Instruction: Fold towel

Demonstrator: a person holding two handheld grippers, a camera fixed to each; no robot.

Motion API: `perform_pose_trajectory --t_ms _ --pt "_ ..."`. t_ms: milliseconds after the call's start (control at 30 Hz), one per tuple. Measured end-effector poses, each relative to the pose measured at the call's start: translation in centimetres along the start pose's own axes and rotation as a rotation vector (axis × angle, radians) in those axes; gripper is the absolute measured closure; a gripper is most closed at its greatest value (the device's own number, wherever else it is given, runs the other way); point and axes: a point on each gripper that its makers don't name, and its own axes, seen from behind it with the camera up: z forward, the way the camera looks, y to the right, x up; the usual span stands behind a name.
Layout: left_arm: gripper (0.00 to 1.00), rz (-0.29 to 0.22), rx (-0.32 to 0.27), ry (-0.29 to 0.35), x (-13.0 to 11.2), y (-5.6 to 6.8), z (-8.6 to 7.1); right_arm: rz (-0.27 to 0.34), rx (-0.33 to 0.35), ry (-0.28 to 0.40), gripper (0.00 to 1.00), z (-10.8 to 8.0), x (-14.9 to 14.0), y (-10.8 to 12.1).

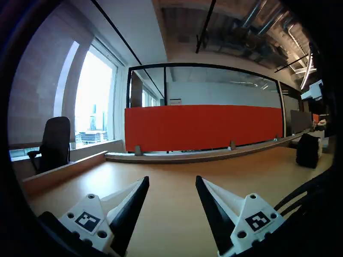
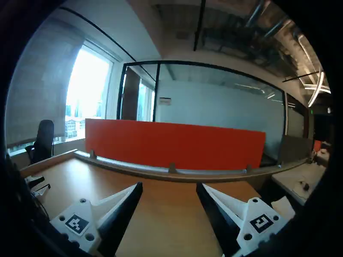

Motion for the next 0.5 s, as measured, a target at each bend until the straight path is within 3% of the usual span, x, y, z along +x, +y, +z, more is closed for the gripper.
perform_pose_trajectory --t_ms 500 --pt "0.2 -0.028 0.009 -0.009 -1.8 -0.3 0.0 -0.006 -0.004 0.0 0.03 -0.2 -0.6 0.0"
